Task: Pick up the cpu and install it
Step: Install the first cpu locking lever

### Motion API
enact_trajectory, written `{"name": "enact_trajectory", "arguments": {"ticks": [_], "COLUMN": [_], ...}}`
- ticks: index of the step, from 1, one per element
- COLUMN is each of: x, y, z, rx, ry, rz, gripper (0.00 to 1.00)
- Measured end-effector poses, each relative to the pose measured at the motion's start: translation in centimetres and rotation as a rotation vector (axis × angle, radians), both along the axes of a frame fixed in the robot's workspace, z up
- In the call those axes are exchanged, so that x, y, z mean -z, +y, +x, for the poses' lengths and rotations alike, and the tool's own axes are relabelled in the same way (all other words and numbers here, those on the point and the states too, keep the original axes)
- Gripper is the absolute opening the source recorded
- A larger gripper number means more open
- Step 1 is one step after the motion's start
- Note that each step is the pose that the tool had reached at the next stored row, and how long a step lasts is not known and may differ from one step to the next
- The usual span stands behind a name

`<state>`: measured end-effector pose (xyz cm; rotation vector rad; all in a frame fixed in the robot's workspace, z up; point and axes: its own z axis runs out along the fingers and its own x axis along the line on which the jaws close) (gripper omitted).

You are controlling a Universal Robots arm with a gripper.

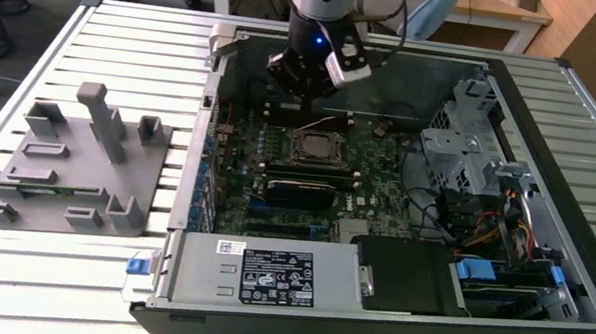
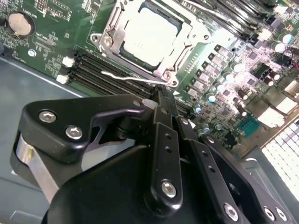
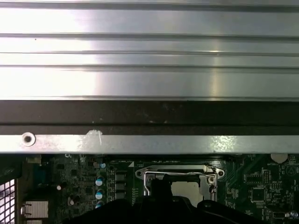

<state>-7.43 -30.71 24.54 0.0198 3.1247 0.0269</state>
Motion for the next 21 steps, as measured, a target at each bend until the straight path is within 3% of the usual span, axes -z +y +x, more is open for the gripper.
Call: {"name": "enact_trajectory", "arguments": {"ticks": [11, 16, 21], "x": [0.39, 0.50, 0.60], "y": [0.03, 0.45, 0.55], "z": [0.9, 1.3, 1.9], "rx": [-0.014, -0.015, -0.015], "ry": [0.0000, 0.0001, 0.0001], "rz": [-0.0037, -0.0037, -0.0038], "gripper": [0.11, 0.11, 0.11]}}
